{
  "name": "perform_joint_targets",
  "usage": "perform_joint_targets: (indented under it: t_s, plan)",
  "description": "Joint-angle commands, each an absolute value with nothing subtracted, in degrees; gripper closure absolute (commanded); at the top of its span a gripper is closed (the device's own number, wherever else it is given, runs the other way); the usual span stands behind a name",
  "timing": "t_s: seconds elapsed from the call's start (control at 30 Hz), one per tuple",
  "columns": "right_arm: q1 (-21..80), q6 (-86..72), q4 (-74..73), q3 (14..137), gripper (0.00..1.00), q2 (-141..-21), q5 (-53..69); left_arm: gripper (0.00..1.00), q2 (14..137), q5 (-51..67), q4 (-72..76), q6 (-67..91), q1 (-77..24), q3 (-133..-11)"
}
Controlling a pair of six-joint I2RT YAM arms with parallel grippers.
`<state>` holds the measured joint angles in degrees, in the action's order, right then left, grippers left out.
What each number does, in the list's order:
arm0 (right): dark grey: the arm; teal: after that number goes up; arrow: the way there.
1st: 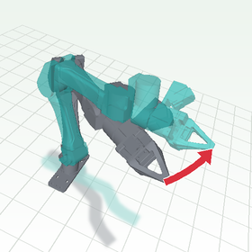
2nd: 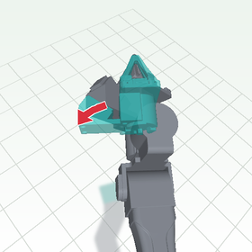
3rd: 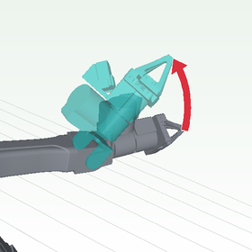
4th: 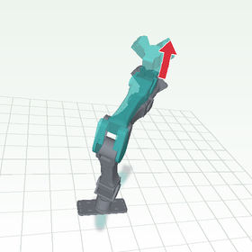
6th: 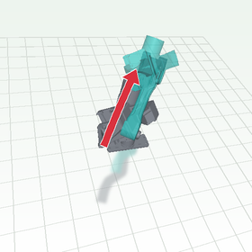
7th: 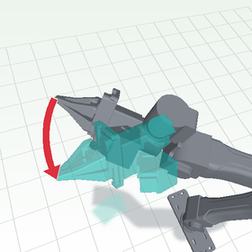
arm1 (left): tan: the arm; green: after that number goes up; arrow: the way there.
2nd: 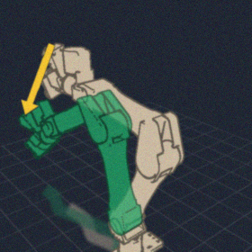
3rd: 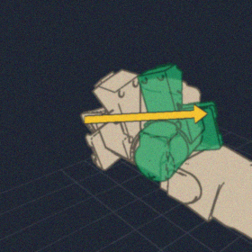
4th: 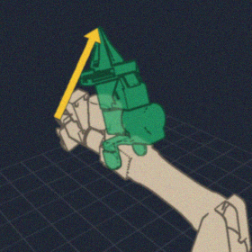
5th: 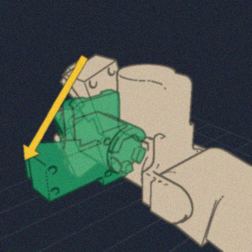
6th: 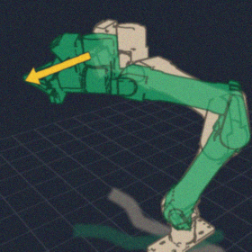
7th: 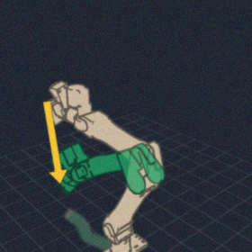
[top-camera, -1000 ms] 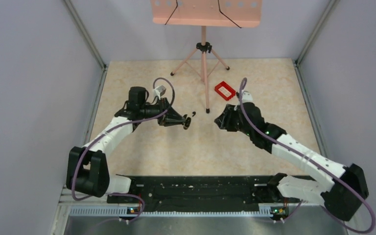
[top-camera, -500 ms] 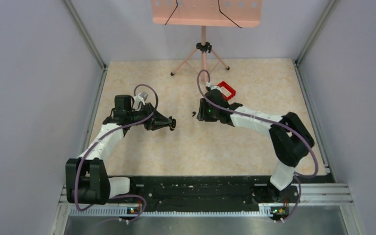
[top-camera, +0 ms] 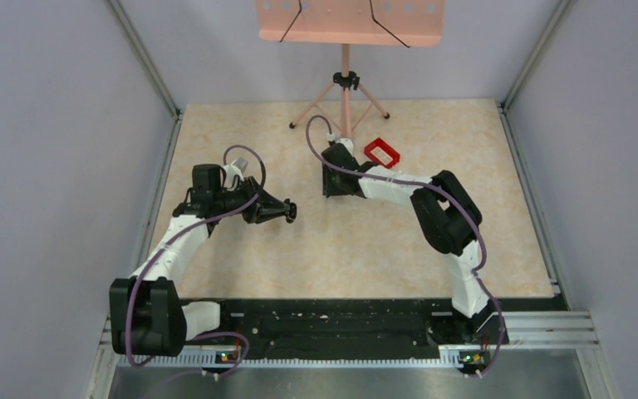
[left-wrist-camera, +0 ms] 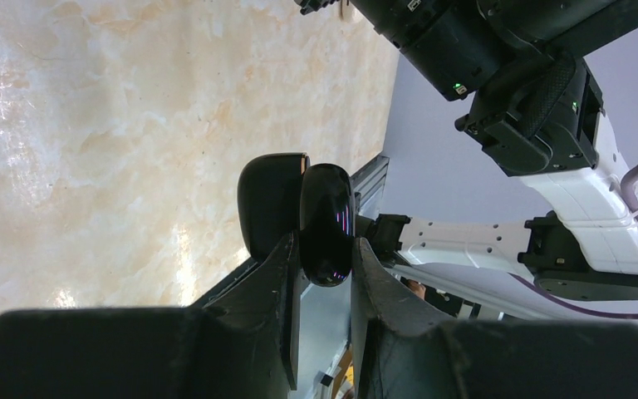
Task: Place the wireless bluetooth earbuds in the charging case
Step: Move the right earbud to the center of the board.
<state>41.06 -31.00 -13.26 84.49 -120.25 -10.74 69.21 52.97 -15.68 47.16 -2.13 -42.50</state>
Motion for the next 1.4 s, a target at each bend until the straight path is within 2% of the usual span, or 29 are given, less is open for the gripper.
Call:
perform_joint_targets:
  t_s: [0.0,0.17,0.43,0.57,0.83,0.97,1.37]
  plan:
    - [41.91,-28.70,-15.26,88.23,0.60,-122.21,-14.23,1.00,68.00,53.17,-13.76,46.40,-1.74,-42.45]
    - [42.97,-27.70,-16.27,88.60,0.66,-123.20,-14.93,1.00,68.51,53.41,-13.40,46.40,-1.71,-42.46]
    - [45.08,-27.22,-16.87,87.32,0.70,-122.43,-17.21,1.00,68.50,53.61,-13.17,46.40,-1.67,-42.46]
    - [45.07,-27.27,-16.70,87.40,0.78,-122.52,-17.86,1.00,68.42,53.78,-13.20,46.32,-1.74,-42.26]
    - [45.07,-27.29,-16.05,85.99,0.89,-120.15,-17.60,1.00,68.06,54.40,-13.05,46.26,-1.67,-41.97]
    - [45.04,-28.51,-14.24,79.14,0.94,-113.72,-17.29,1.00,68.79,55.16,-14.89,44.41,-1.82,-42.98]
    - [45.03,-36.91,-16.17,50.79,0.95,-87.92,-20.62,1.00,70.44,54.84,-15.24,43.66,-3.73,-44.27]
